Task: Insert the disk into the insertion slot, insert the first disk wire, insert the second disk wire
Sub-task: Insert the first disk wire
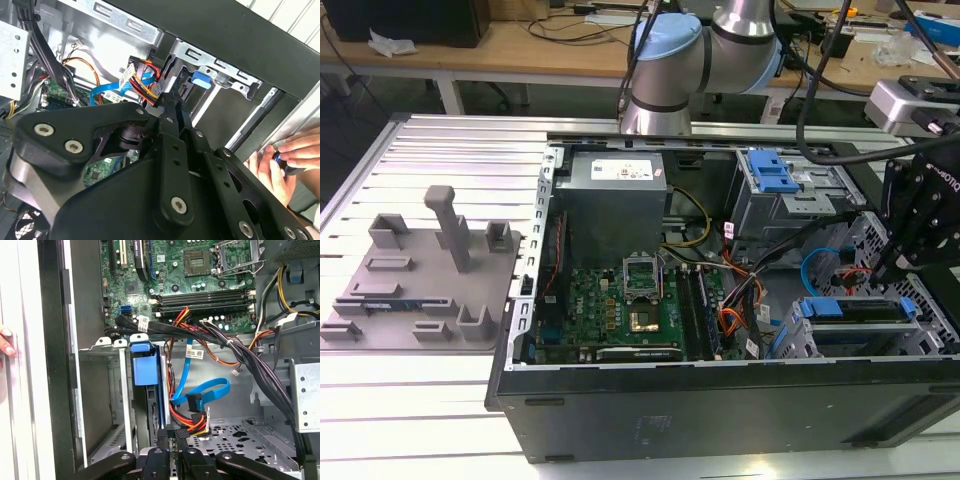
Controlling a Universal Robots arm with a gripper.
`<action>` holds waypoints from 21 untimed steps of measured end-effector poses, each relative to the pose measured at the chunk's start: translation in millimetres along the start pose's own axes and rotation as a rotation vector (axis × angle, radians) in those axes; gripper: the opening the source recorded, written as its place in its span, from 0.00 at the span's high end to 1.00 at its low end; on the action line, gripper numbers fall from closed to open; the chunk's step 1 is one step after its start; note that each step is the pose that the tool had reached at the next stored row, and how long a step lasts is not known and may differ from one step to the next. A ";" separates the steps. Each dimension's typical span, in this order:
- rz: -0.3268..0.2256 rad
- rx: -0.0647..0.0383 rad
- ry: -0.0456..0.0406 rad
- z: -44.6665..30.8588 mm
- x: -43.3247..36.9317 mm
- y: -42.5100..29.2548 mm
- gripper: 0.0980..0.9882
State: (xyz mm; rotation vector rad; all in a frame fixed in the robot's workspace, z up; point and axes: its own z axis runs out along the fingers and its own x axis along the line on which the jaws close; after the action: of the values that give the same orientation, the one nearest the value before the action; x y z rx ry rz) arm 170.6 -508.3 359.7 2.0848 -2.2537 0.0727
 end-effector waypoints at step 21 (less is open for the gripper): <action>0.026 -0.002 -0.0005 1.1 4.6 -0.8 0.93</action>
State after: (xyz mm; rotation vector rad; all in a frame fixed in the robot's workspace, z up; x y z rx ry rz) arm 171.0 -513.0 359.0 2.0543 -2.2808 0.0710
